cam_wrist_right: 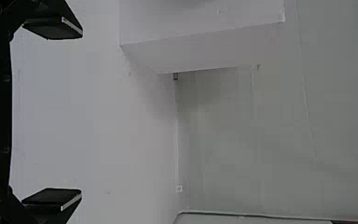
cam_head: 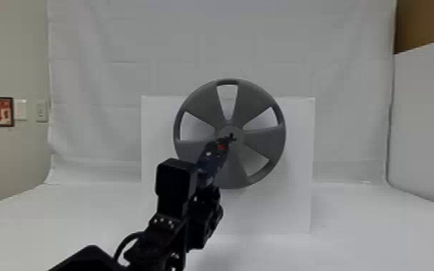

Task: Grasp the drill and bring into the middle of wheel

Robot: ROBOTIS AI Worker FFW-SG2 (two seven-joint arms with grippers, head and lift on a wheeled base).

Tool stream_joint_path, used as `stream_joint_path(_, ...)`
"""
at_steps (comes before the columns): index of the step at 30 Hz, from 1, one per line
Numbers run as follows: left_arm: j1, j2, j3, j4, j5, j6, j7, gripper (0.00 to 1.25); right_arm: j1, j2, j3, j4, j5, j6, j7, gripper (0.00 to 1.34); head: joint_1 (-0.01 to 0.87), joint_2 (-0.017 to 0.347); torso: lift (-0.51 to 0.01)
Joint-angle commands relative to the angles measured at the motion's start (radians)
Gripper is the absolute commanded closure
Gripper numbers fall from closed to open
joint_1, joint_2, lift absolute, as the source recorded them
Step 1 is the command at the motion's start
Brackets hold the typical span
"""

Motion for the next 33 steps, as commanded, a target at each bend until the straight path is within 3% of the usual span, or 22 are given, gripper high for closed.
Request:
stream_joint_path(1,0.0,-0.002,0.003,0.001,0.0,-0.001,0.0,1.21,0.0,0.002,0.0,0.0,0.002,0.0,0.0,0.1,0.054,0.031,-0.403)
stream_joint_path(25,0.008,-0.005,0.006,0.0,0.005,-0.015,-0.001,1.21,-0.002,0.002,0.0,0.0,0.002,0.0,0.0,0.1,0.054,0.031,-0.403)
stream_joint_path(33,0.044,-0.003,0.026,-0.025,0.008,-0.061,-0.064,1.21,0.002,0.005,-0.005,0.0,0.002,0.0,0.0,0.1,0.054,0.031,-0.403)
